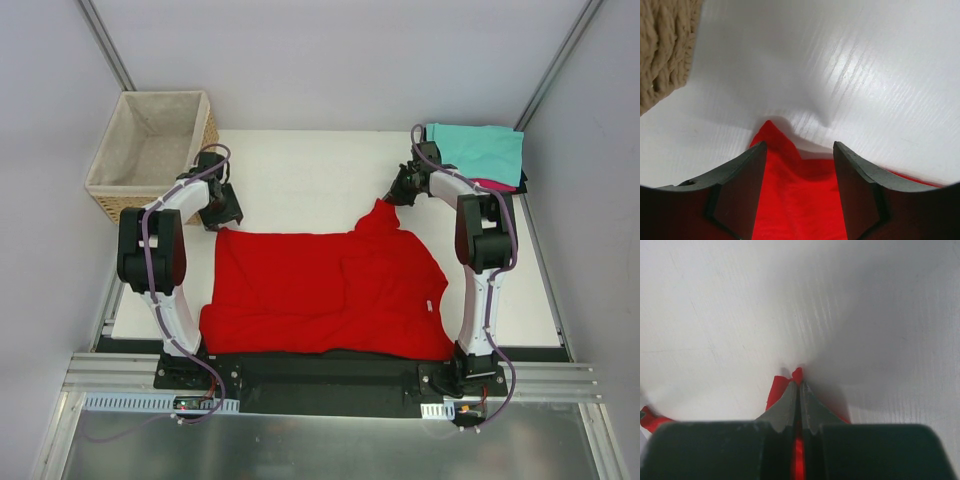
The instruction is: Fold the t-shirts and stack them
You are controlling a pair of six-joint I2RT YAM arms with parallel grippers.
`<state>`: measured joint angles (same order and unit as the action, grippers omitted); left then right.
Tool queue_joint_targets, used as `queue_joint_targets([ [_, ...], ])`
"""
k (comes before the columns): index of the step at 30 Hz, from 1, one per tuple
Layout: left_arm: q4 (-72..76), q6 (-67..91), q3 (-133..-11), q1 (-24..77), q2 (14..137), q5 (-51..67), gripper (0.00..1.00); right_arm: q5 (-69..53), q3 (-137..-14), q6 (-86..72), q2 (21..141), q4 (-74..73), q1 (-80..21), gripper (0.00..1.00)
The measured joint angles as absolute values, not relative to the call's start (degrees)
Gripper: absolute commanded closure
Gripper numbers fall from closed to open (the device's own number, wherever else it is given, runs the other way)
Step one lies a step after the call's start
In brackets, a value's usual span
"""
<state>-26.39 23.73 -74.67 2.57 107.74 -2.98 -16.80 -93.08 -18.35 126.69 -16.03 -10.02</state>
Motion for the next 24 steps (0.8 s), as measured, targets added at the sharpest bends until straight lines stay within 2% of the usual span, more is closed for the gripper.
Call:
queue_joint_targets([
  [7, -24.1, 24.5, -72.8, 2.6, 107.9, -1.5, 0.45, -16.8, -93.1, -18.3, 126.7, -16.0, -10.0, 0.99],
  [9, -23.9, 24.5, -72.4, 2.6, 107.9, -1.7, 0.49, -16.9, -93.1, -18.3, 126.7, -16.0, -10.0, 0.99],
  [11, -23.8, 24.6, -72.1, 2.6, 107.9, -2.0, 0.55, -17.0, -93.1, -18.3, 126.7, -16.0, -10.0, 0.99],
  [12, -23.7, 24.8, -72.0, 2.6, 107.9, -2.1, 0.63, -17.0, -93.1, -18.3, 126.7, -16.0, -10.0, 0.99],
  [17, -23.9, 25.4, -71.6, 2.6, 107.9, -4.6, 0.85, -17.0, -93.1, -18.3, 126.7, -16.1, -10.0, 0.99],
  [18, -24.0, 25.5, -71.6, 2.6, 107.9, -5.1, 0.97, -17.0, -93.1, -18.4, 126.7, -16.1, -10.0, 0.99],
  [19, -24.2, 25.7, -71.6, 2.6, 107.9, -5.5, 1.0, -17.0, -93.1, -18.4, 126.7, -16.1, -10.0, 0.99],
  [24, -24.8, 26.2, -71.6, 2.6, 107.9, -6.6, 1.0, -16.6, -93.1, -18.2, 126.6, -16.1, -10.1, 0.99],
])
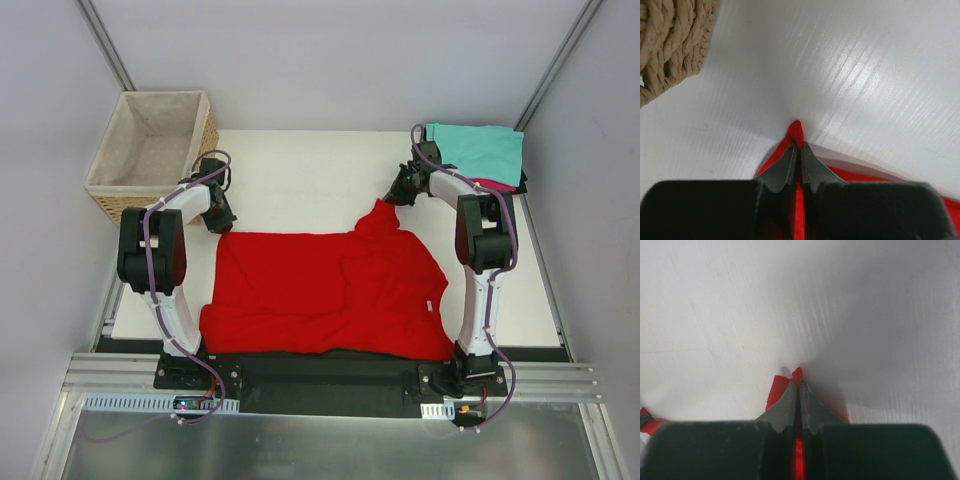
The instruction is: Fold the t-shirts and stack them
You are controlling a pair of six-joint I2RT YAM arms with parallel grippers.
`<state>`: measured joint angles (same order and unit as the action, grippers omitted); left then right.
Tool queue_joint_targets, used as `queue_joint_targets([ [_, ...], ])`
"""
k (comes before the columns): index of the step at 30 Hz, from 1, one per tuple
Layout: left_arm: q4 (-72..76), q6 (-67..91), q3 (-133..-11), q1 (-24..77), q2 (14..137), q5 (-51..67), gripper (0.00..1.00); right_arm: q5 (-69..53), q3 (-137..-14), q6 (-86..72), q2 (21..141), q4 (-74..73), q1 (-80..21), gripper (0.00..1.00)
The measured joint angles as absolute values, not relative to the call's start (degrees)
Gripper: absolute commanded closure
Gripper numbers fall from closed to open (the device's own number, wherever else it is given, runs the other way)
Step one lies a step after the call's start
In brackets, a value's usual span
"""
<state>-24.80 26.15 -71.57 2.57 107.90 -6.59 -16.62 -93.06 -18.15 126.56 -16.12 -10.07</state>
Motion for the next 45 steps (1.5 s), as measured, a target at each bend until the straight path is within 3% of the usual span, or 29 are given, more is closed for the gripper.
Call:
queue_joint_targets([
  [6, -28.1, 26.2, -73.9, 2.6, 108.0, -7.3, 1.0, -13.7, -94.3, -16.9, 126.1, -18.0, -10.0, 0.99],
  [21, -34.9, 25.8, -98.6, 2.6, 120.8, -7.6, 1.0, -8.7, -108.1, -15.3, 126.1, -24.3, -6.9, 0.99],
  [28, -36.9, 25.3, -100.8, 2.5, 122.5, -8.6, 1.0, -8.6, -114.6, -14.0, 126.1, -25.2, -5.6, 0.99],
  [35, -37.6, 25.3, -99.2, 2.6, 121.6, -10.3, 1.0, -10.8, -108.3, -13.0, 124.2, -24.1, -5.8, 0.99],
  [45, -40.5, 26.5, -93.1, 2.2, 112.0, -11.1, 1.0, -11.4, -98.1, -11.2, 111.4, -22.5, -6.4, 0.99],
])
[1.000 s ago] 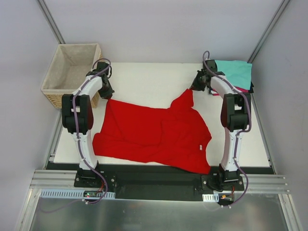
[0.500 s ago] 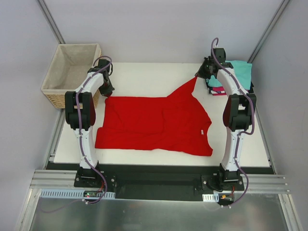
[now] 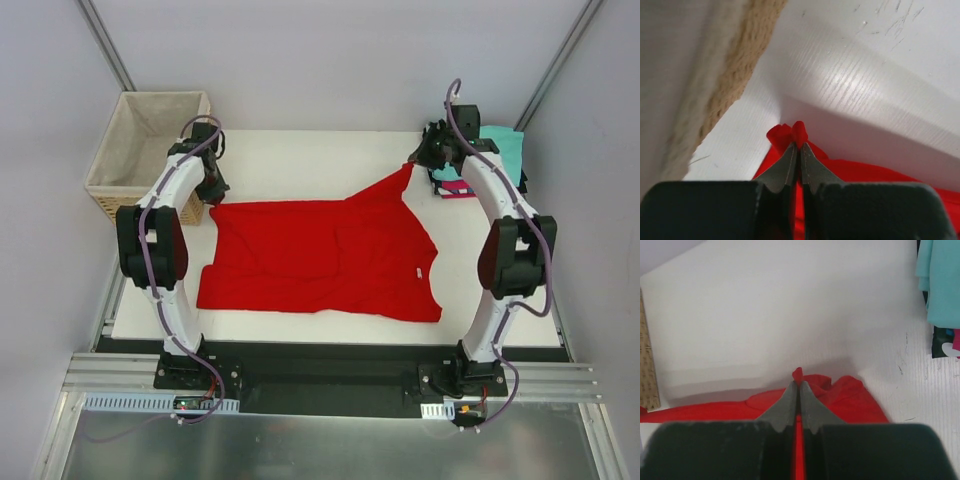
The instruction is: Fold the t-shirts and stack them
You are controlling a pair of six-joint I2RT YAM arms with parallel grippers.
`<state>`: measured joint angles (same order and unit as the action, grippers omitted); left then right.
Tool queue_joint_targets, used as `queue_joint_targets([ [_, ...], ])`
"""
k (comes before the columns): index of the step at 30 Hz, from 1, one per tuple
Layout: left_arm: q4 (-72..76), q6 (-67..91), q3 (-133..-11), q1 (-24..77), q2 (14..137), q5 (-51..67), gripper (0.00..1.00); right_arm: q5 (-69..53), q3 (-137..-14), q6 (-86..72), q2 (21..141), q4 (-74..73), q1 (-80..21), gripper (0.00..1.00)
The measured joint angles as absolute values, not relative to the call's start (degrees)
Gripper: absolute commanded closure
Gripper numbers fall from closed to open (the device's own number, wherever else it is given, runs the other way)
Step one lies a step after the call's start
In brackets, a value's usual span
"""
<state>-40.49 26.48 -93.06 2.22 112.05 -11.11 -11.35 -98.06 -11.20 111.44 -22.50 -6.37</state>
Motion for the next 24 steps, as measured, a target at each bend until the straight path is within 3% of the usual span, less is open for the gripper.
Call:
queue_joint_targets([
  [13, -41.0, 26.6, -90.9, 1.8, 103.4, -11.1, 1.0, -11.8, -89.2, -10.0, 94.7, -20.8, -6.4, 0.99],
  [24, -41.6, 27.4, -80.5, 1.8, 99.6, -11.9, 1.0, -11.4, -75.7, -9.5, 80.0, -21.3, -6.4, 0.99],
])
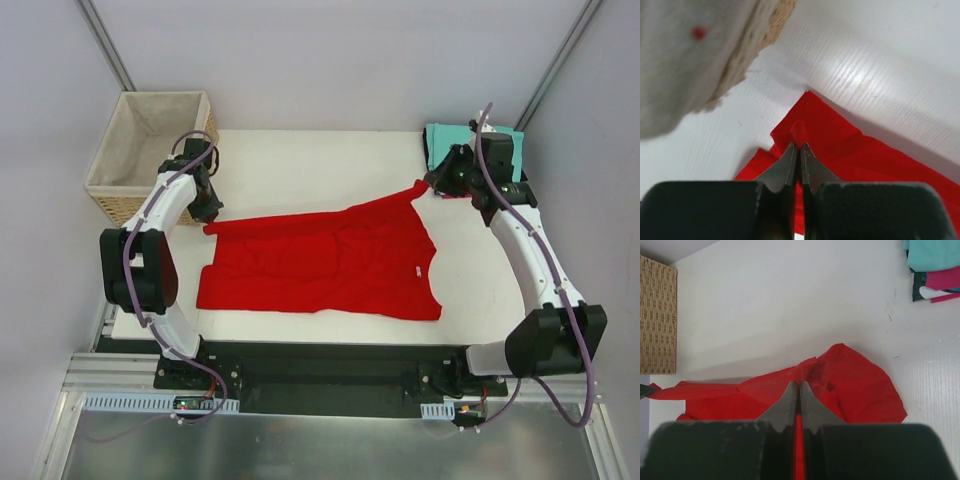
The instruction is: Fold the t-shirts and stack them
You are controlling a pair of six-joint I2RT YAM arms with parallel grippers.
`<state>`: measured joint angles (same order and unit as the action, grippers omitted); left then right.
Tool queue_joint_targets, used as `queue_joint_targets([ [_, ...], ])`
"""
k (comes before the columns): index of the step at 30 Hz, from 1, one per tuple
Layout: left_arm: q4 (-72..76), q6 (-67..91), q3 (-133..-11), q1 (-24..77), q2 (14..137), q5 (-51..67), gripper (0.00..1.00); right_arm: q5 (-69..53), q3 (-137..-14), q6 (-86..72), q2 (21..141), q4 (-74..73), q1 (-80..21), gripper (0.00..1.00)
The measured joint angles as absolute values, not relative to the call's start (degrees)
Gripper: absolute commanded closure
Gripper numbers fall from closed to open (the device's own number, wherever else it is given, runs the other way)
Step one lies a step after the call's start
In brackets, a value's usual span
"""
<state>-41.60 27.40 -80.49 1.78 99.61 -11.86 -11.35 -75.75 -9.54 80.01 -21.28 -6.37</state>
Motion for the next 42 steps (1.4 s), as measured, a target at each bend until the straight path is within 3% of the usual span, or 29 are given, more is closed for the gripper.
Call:
queue_joint_targets([
  [22, -42.0, 27.9, -65.1, 1.8, 81.5, -11.2, 1.0, -10.2, -55.8, -9.5, 60.0, -23.3, -7.2, 0.99],
  [42, -42.2, 28.2, -59.9, 2.4, 82.3, -10.0, 1.0, -7.2, -35.2, -10.5, 48.9, -23.8, -14.3, 0.99],
])
